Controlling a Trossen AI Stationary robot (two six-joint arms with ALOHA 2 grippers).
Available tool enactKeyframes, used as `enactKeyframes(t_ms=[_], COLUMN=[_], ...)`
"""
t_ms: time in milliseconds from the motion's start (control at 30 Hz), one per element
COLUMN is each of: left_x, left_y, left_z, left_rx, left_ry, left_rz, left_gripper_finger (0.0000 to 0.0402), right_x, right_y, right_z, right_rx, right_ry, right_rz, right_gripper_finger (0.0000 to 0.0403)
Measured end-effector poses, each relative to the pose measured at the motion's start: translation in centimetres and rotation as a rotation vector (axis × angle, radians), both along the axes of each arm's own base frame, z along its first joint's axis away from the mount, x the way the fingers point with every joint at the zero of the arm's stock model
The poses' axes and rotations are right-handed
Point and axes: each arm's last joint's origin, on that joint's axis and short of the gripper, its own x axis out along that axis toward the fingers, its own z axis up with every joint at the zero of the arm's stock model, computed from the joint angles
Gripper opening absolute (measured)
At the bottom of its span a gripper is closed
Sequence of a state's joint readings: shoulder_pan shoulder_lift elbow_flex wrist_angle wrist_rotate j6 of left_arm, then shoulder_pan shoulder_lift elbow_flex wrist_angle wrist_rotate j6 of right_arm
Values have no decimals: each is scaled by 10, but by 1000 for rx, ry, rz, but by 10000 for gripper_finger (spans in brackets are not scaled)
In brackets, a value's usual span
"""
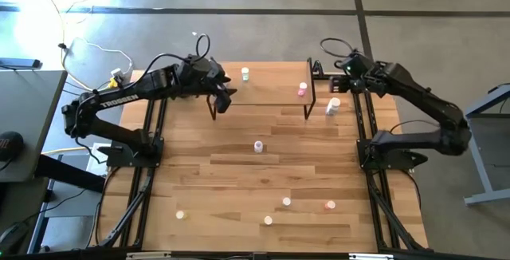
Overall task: Pick and place medicine bottles onto shelf by color
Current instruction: Put the white pill bottle on the shelf
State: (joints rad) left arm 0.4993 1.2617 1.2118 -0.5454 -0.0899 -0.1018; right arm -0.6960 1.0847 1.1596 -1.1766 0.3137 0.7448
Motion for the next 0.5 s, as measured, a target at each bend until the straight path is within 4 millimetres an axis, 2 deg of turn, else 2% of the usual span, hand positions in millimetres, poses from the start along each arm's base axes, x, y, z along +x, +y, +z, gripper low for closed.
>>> enactKeyframes(t_ms=[500], left_x=[11], left_y=[-20], left_z=[2], left_rx=[89], left_ry=[34], left_rz=[-147], left_gripper_finger=[223], right_x=[-2], right_y=[-4], right_z=[-60], right_rx=[156], right_ry=[-108], right_rz=[-281], right_gripper_finger=[198])
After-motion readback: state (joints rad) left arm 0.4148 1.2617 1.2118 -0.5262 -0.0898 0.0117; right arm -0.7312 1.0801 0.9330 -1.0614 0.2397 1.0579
